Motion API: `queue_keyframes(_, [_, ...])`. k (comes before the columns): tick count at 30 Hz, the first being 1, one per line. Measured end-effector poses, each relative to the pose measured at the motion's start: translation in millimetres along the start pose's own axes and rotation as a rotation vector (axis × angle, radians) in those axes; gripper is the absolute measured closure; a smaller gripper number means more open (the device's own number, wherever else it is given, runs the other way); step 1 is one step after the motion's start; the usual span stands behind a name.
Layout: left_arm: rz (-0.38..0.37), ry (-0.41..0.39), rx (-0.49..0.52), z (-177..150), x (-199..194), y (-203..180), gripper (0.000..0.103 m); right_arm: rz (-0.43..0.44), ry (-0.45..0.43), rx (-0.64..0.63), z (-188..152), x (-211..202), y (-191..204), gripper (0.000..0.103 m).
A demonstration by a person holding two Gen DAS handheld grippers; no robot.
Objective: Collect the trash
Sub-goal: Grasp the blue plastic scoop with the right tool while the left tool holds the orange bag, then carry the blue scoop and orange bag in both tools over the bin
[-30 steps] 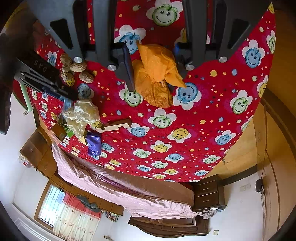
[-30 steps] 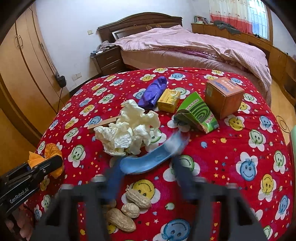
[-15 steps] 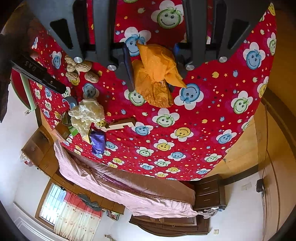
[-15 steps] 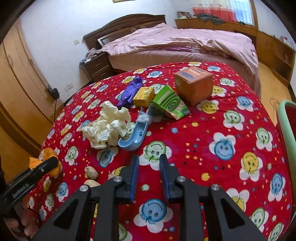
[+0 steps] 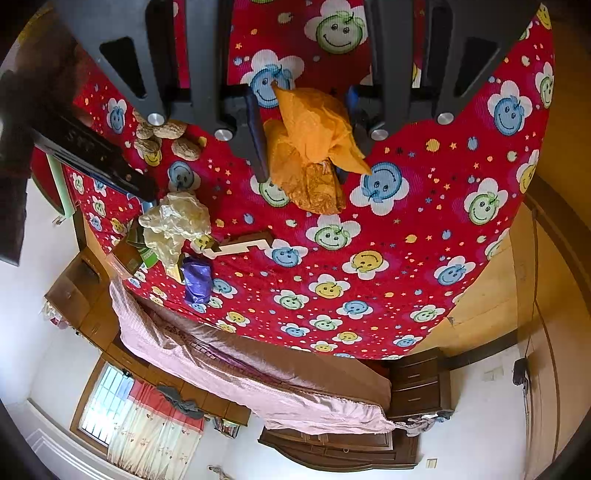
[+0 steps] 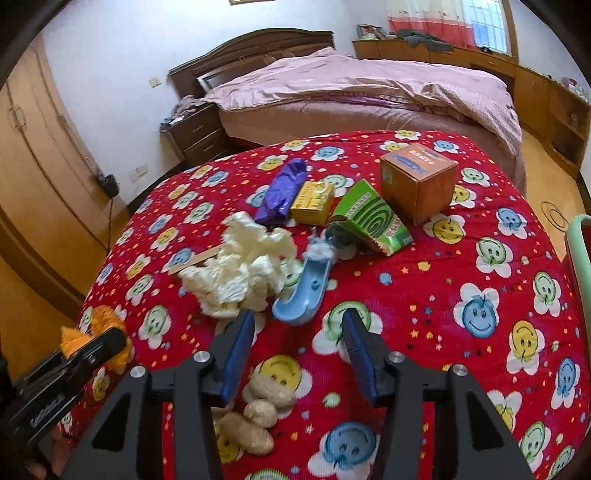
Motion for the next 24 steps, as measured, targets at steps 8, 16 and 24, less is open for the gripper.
queue_keyframes(8, [-0.019,-0.005,0.010,2,-2,-6,0.068,0.007,-0.006,0.039,-1,0,-12,0.082])
queue_keyframes(16, [-0.055,-0.024,0.042,1,-17,-25,0.068,-0.004,-0.036,0.026,-14,-33,-18,0.082])
queue_keyframes(24, [-0.100,-0.026,0.074,-4,-30,-47,0.068,-0.060,-0.083,0.036,-30,-77,-37,0.082])
Point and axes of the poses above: each gripper's, at about its wrist camera, not at the fingertips, and x roughly the way its jaws point, y to its left, z to its top, the point moved 8 cm from there along x, roughly the way its jaws point, and after that the axes turned 1 degree about -x, right-handed, at the moved point
